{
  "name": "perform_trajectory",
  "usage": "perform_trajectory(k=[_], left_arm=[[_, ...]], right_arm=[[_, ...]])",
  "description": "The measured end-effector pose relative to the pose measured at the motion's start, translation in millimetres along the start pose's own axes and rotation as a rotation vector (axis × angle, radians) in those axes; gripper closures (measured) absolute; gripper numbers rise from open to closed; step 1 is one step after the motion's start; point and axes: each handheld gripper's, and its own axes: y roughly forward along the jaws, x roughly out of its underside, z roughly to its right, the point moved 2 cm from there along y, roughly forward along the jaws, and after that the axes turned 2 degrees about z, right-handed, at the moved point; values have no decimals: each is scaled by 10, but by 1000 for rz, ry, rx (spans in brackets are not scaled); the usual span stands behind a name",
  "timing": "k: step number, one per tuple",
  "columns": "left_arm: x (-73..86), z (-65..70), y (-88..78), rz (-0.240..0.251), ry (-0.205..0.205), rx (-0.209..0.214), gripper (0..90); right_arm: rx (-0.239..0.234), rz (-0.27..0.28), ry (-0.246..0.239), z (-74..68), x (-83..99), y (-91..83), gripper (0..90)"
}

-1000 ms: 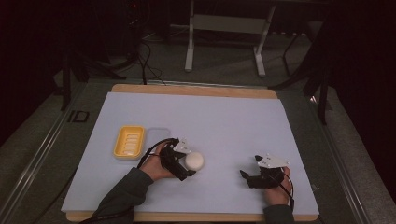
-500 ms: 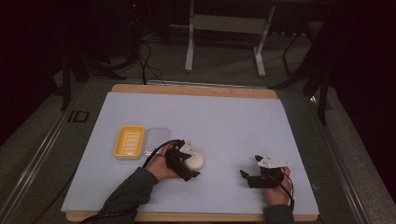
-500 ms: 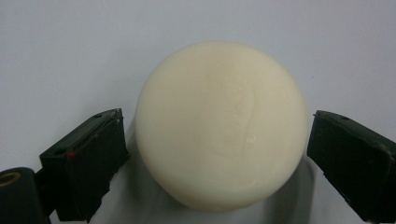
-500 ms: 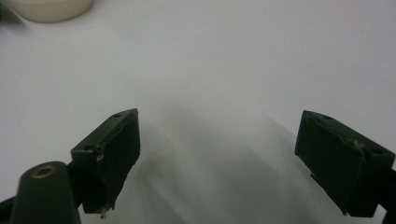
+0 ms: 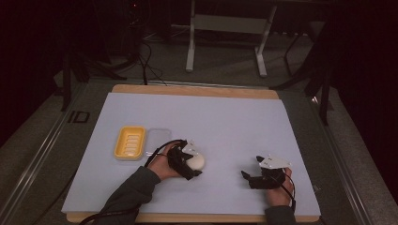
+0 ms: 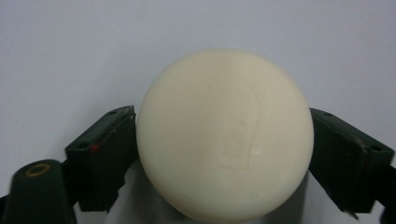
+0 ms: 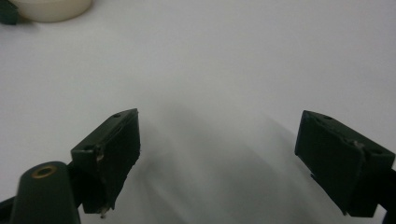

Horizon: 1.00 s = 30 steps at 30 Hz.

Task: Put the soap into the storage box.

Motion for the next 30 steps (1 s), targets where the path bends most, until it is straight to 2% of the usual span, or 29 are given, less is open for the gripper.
perform_trajectory(k=[7,15,24,30], left_arm=[[-59,-2,-25,-56,33,19,248],[-64,6,-33,-60,30,16,253],[0,68,-132,-93,63,9,255],[90,58,-207,-92,45,10,255]], right_arm=[[0,-1,0,0,0,0,139],[0,-1,2,-1,0,-2,139],[0,1,2,-1,0,-3,139],[2,1,0,-2,0,-3,139]])
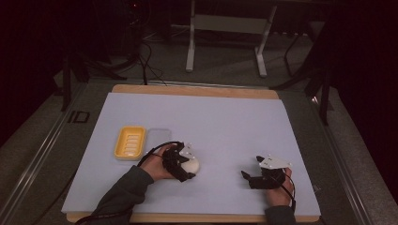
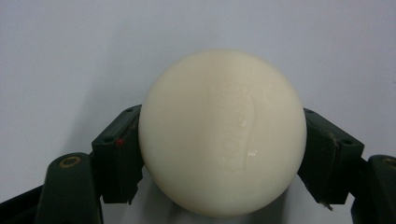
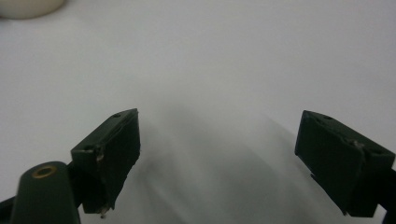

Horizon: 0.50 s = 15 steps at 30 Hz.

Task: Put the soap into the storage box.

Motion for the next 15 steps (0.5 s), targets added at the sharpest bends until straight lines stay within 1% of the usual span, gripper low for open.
perform_trajectory(k=[2,5,6,12,15], left_arm=[[43,-15,-29,3,-13,-9,255],[57,-15,-39,2,-22,-11,255],[97,-17,-70,0,-27,-12,255],[145,-11,-131,-19,-20,-18,256],[171,-14,-155,-18,-25,-19,256]], right_arm=[[-1,1,1,0,0,-1,139],[-1,1,1,0,0,-1,139],[-1,1,1,0,0,-1,139],[0,1,1,-1,0,-1,139],[0,1,1,-1,0,-2,139]])
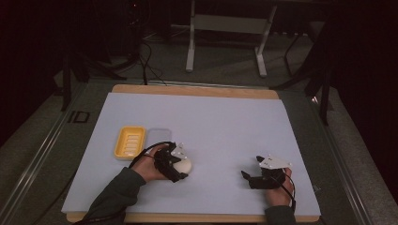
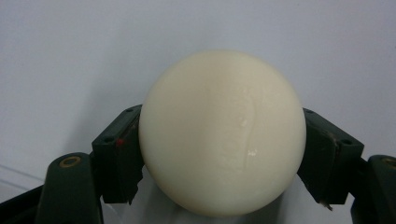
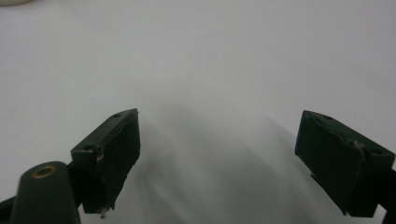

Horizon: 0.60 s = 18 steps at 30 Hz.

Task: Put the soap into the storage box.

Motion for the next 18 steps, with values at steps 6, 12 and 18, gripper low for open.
perform_trajectory(k=[6,12,18], left_arm=[[38,-13,-59,4,-10,1,256],[42,0,-109,11,-12,2,256],[69,-13,-177,13,-35,-8,256]], right_arm=[[0,0,0,-1,0,0,139],[0,0,-1,0,0,0,139],[1,0,-1,-1,0,0,139]])
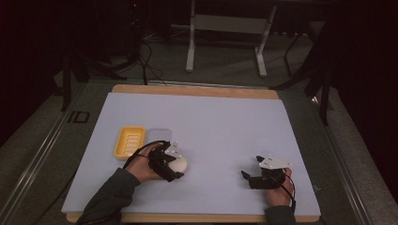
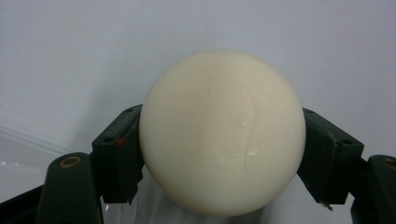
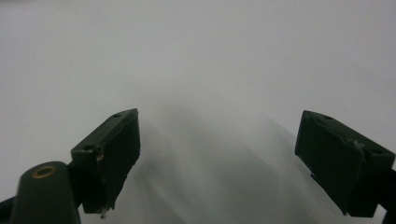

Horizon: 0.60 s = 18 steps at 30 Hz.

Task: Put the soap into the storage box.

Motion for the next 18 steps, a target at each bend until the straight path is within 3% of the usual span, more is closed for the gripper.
perform_trajectory(k=[18], left_arm=[[83,-110,-251,16,-87,-53,256]], right_arm=[[2,-1,-5,-1,-1,3,139]])
